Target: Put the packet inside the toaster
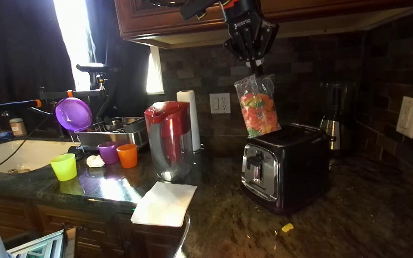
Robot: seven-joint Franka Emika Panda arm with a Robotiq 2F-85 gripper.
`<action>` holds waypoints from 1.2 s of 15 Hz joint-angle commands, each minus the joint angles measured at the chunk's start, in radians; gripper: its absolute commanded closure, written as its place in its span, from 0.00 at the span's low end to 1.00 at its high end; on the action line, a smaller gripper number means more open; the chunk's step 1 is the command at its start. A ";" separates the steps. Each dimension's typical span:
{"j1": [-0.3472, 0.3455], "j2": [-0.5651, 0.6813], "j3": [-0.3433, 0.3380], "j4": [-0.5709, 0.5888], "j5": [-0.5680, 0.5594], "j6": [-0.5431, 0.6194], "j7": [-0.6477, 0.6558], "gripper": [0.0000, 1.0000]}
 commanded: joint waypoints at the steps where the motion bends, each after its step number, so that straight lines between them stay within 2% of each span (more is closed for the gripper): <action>1: -0.002 0.013 0.004 0.015 0.004 -0.006 -0.001 0.99; 8: -0.003 0.027 0.004 0.028 0.007 -0.008 -0.001 1.00; 18: 0.025 0.103 0.014 0.092 0.022 0.015 -0.132 1.00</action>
